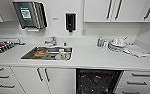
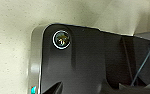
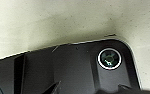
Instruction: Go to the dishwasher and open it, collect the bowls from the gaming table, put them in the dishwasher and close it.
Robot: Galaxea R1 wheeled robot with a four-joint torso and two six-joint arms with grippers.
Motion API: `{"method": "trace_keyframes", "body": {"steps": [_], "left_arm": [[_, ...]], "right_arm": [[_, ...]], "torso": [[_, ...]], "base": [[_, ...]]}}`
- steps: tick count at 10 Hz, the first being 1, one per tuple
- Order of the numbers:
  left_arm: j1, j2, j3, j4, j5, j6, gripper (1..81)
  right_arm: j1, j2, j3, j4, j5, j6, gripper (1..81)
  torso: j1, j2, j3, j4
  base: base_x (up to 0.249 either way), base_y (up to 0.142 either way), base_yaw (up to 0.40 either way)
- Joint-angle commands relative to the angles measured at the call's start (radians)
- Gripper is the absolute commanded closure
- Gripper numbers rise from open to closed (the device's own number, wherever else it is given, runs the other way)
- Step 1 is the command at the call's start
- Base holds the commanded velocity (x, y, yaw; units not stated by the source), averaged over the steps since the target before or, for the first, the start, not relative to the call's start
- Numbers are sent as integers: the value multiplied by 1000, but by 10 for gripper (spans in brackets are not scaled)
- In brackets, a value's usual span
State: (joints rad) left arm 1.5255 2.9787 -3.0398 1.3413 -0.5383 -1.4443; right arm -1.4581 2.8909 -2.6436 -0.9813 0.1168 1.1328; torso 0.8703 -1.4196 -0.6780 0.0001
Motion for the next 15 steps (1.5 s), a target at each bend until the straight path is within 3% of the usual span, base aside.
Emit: {"method": "trace_keyframes", "body": {"steps": [1,3,4,5,11,15], "left_arm": [[-31,40,-21,-56,170,-2,10],[-31,59,-11,-56,208,4,10],[-31,60,-2,-47,210,5,10],[-31,62,4,-40,212,7,10],[-31,68,6,-37,213,27,10],[-31,71,6,-37,216,30,10]], "right_arm": [[14,29,-73,-14,-42,-2,10],[15,72,-91,-50,-42,-70,10],[14,81,-93,-51,-43,-74,10],[12,83,-93,-50,-43,-73,10],[11,89,-90,-51,-43,-74,10],[12,89,-93,-51,-43,-73,10]], "torso": [[-62,97,0,0],[-108,167,0,0],[-130,203,0,0],[-153,238,39,0],[-285,444,92,0],[-370,577,208,0]], "base": [[0,0,0],[0,0,0],[0,0,0],[0,0,0],[0,0,0],[0,0,0]]}}
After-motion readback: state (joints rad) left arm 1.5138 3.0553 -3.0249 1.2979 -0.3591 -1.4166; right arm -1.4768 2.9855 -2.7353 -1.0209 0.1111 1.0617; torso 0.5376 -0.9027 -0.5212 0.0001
